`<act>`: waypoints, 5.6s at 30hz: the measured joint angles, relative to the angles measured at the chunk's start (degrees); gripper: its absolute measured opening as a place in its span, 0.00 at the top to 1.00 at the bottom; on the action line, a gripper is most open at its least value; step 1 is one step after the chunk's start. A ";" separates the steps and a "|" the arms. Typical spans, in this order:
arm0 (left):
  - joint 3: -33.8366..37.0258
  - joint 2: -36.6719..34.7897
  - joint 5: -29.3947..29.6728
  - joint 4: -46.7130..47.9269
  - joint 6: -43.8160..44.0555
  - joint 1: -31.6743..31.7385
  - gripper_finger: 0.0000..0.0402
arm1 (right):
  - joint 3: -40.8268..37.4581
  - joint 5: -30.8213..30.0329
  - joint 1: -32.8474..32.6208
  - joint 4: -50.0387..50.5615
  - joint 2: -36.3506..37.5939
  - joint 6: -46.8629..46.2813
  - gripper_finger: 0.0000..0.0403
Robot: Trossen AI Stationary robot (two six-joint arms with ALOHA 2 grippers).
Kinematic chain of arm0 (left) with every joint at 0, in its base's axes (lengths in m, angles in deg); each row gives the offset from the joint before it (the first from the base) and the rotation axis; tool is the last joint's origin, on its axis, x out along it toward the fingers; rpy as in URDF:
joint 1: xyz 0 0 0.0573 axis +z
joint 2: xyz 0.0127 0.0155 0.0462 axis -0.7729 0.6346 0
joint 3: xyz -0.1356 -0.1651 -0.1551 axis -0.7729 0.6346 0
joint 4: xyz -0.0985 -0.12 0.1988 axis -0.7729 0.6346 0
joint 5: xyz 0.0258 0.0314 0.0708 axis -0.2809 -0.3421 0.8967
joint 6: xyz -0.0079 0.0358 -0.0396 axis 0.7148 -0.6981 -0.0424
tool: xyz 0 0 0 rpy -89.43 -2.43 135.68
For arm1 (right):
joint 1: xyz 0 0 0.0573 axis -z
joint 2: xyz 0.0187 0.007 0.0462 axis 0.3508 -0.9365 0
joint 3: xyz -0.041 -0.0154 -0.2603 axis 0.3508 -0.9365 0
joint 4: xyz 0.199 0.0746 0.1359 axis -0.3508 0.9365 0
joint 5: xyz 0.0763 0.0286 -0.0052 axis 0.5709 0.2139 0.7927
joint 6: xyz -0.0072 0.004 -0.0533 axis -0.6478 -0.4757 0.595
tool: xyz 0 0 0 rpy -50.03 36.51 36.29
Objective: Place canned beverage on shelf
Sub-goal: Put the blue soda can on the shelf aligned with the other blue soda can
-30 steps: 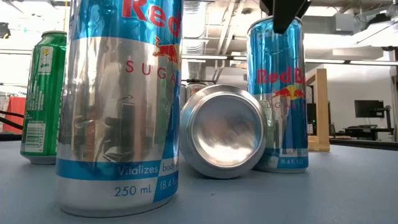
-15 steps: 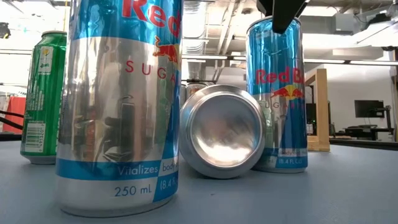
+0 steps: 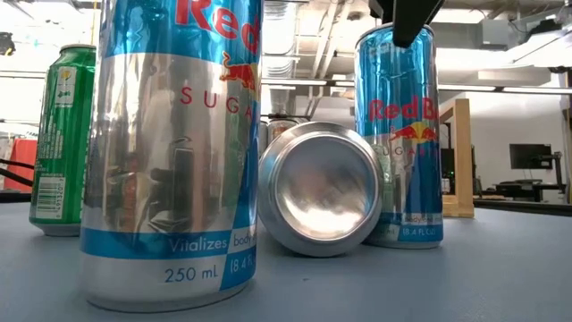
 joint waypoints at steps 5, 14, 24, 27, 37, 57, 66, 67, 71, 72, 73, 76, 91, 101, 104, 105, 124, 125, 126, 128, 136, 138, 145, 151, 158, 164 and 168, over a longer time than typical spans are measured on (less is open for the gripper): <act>0.00 0.00 -0.02 0.00 0.00 -0.02 0.35 | 0.00 0.00 0.00 -0.05 0.00 1.48 0.45; -0.01 0.00 -0.02 0.00 0.02 -0.02 0.35 | 0.02 -0.09 0.96 0.74 0.18 3.94 0.52; -0.02 0.00 0.74 1.29 -0.49 0.00 0.35 | -0.13 -3.87 3.52 3.40 4.64 8.51 0.51; -0.02 0.02 0.79 1.29 -1.53 0.00 0.35 | -0.13 -3.86 5.20 4.66 7.09 10.62 0.52; -0.02 0.02 0.88 1.25 -6.61 0.00 0.35 | -0.07 -1.56 19.19 12.89 15.00 21.73 0.51; -0.02 0.00 2.54 1.22 -15.78 0.00 0.35 | -16.28 10.37 47.81 -1.56 21.73 51.47 0.49; -0.02 -0.69 5.36 0.72 -16.24 0.04 0.35 | -23.52 10.54 54.93 -11.41 23.69 55.68 0.49; -0.02 -0.74 5.40 0.68 -16.15 0.04 0.35 | -23.52 10.52 55.41 -11.67 22.97 56.20 0.49; -0.02 -0.76 6.08 0.76 -16.09 0.04 0.35 | -23.31 10.57 56.57 -13.36 19.98 57.90 0.49; -0.02 -0.76 6.08 0.80 -16.09 0.04 0.35 | -23.25 10.91 56.66 -13.76 19.32 58.22 0.49; -0.02 -0.79 6.11 0.81 -16.09 0.04 0.35 | -23.19 11.53 56.81 -14.13 18.64 58.70 0.49; -0.02 -0.79 6.12 0.87 -16.34 0.04 0.35 | -23.08 12.03 57.27 -14.13 17.70 59.49 0.49; -0.02 -0.79 6.16 1.14 -17.18 0.04 0.35 | -21.51 14.74 59.52 -16.43 17.11 60.14 0.49; -0.02 -0.79 6.16 1.29 -16.72 0.04 0.35 | -21.49 14.91 59.91 -17.30 16.13 60.87 0.47; -0.02 -0.80 6.16 1.31 -16.65 0.04 0.35 | -21.49 14.78 59.87 -17.08 15.91 60.97 0.43; -0.02 -0.79 6.16 1.31 -16.65 0.04 0.35 | -21.49 14.89 59.87 -17.08 15.67 60.99 0.41; -0.02 -0.81 6.15 2.19 -16.14 0.04 0.35 | -18.18 13.17 58.14 -15.99 15.30 59.33 0.37; -0.02 -0.81 6.15 2.25 -16.11 0.04 0.35 | -17.83 13.17 57.99 -15.39 15.30 59.36 0.37; -0.02 -0.81 6.14 2.32 -16.10 0.04 0.35 | -17.34 13.16 57.81 -14.74 15.30 59.46 0.37; -0.02 -0.81 6.14 2.32 -16.11 0.04 0.35 | -16.26 13.18 57.75 -14.61 15.30 59.46 0.36; -0.02 -0.81 6.16 2.69 -16.10 0.04 0.35 | -8.74 11.08 57.02 -6.34 15.30 57.61 0.36; -0.02 -0.81 6.42 2.67 -16.01 0.04 0.35 | -5.48 11.48 56.21 -2.20 15.30 54.62 0.36; -0.02 -0.81 7.24 4.62 -8.74 0.04 0.35 | 1.69 13.55 46.50 9.16 15.37 44.97 0.36; -0.02 -0.62 4.47 5.23 -0.61 0.03 0.35 | 1.86 15.85 31.85 7.86 15.04 35.71 0.36; -0.02 -0.61 0.80 5.63 2.49 -1.23 0.35 | 1.90 7.70 12.88 -2.93 12.54 27.46 0.36; -0.02 -0.61 0.76 5.41 5.50 -2.34 0.35 | 1.82 -1.00 1.67 -14.73 9.67 31.59 0.36; -0.02 -0.58 1.09 5.28 8.36 -3.66 0.35 | 1.85 -1.89 -1.26 -22.02 7.00 34.87 0.37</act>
